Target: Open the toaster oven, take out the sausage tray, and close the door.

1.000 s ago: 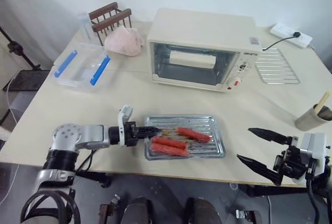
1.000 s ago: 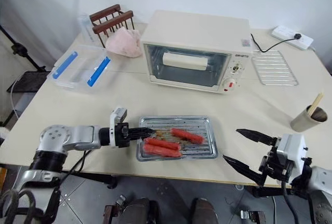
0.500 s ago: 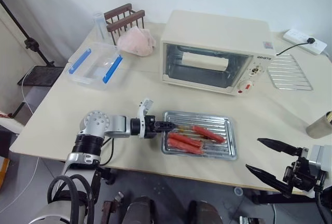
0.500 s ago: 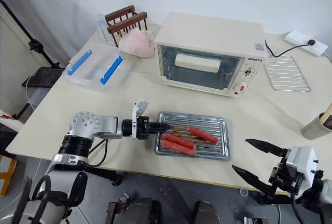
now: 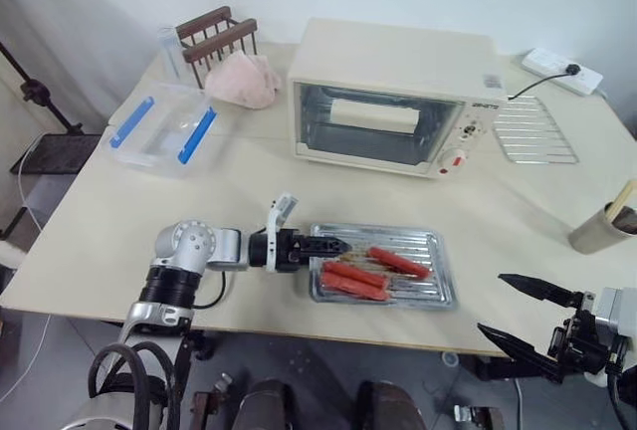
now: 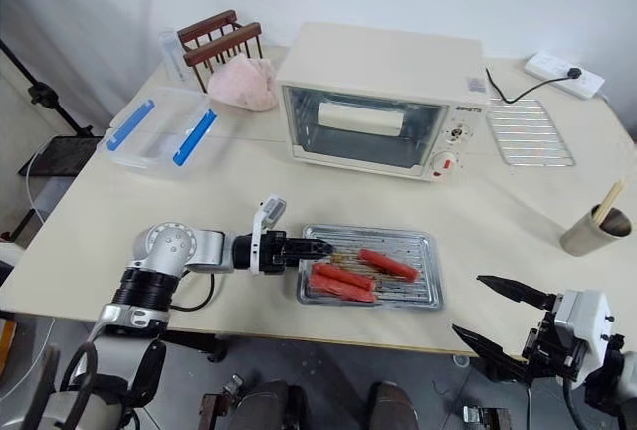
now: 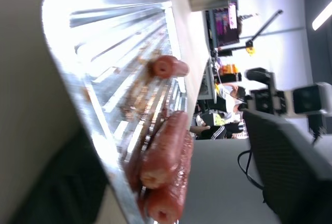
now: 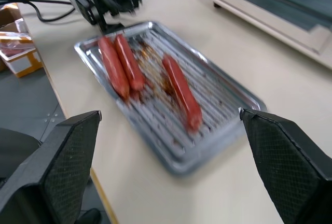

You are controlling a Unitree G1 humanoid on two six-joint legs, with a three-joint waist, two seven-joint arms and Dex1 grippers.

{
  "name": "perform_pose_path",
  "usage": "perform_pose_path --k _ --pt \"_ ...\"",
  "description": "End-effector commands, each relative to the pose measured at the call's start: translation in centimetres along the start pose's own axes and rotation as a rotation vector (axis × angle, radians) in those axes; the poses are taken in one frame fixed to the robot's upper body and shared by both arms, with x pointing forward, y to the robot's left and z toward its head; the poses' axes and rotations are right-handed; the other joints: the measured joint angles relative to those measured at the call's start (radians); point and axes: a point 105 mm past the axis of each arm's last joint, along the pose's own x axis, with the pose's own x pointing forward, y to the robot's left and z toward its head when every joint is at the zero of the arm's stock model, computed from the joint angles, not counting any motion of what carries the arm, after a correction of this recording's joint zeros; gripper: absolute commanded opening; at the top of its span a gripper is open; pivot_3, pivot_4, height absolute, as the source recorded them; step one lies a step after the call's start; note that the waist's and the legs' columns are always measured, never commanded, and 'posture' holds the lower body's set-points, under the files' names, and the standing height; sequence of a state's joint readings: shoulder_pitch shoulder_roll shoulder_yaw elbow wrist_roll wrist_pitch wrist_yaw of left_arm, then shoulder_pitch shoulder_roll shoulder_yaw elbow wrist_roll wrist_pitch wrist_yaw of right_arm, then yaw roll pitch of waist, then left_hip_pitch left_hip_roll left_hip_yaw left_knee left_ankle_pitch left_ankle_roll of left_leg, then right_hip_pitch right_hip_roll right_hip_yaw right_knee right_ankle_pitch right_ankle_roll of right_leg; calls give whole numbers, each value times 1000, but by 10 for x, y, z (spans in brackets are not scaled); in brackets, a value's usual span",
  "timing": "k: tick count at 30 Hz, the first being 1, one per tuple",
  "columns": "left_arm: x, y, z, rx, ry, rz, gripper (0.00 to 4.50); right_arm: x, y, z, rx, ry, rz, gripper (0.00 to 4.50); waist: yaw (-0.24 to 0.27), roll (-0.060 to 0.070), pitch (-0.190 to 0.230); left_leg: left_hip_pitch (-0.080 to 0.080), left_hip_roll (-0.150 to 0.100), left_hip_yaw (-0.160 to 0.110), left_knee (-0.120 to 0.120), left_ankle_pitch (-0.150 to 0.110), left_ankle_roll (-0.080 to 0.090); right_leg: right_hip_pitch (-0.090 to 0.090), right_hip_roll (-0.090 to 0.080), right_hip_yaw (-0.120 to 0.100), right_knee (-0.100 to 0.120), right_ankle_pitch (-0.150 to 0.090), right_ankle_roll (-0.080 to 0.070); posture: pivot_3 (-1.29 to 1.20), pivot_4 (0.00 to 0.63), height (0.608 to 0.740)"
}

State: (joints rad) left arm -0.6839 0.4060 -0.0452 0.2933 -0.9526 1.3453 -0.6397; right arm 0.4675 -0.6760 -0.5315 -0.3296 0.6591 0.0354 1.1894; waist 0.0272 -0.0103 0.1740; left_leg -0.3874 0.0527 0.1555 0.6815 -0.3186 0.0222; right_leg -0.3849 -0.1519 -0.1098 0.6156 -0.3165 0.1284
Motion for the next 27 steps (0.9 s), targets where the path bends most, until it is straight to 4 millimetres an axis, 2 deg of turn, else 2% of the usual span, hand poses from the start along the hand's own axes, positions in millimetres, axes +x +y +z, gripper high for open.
perform_pose_path --k 1,4,6,10,13,16,20,22,27 --pt "-27 -3 8 197 -53 24 4480 -10 -7 3 -28 -17 -31 4500 -12 0 0 0 1 1 0 0 -1 -1 1 1 0 0 0 0 150 740" --pt "-59 -2 21 451 -156 83 4480 -16 -10 1 -30 -10 -43 4500 -22 0 0 0 3 3 -2 1 -3 -5 2 2 4 -1 -1 0 150 740" --pt "-78 7 19 524 -146 155 4480 -17 -10 1 -33 -11 -42 4500 -23 0 0 0 4 5 -2 1 -3 -7 2 3 5 -1 -3 0 150 740" --pt "-115 22 15 779 -119 325 4480 -19 -11 2 -37 -13 -40 4500 -25 0 0 -1 10 5 -2 0 -4 -8 2 3 4 -2 -3 0 150 740" --pt "-133 17 7 961 -91 346 4480 -20 -12 3 -37 -12 -34 4500 -26 1 1 -1 11 6 -2 -2 -4 -8 2 3 4 -2 -3 0 150 740" --pt "-144 12 1 1121 -79 362 4480 -21 -13 3 -38 -8 -23 4500 -24 1 1 -1 11 7 -2 -3 -4 -9 2 3 4 -2 -3 0 150 740" --pt "-162 12 1 1334 -97 493 4480 -16 -15 7 -59 -31 5 4500 -26 1 1 -1 11 8 -2 -3 -3 -9 1 3 4 -2 -4 0 150 740" --pt "-173 10 0 1355 -145 546 4480 -10 -14 10 -55 -30 47 4500 -28 1 1 0 12 8 -2 -3 -3 -9 1 3 4 -2 -4 0 150 740" --pt "-178 12 -7 1345 -128 522 4480 1 -15 18 -79 -78 55 4500 -29 1 1 0 12 10 -3 -4 -3 -10 2 3 5 -2 -4 0 150 740"
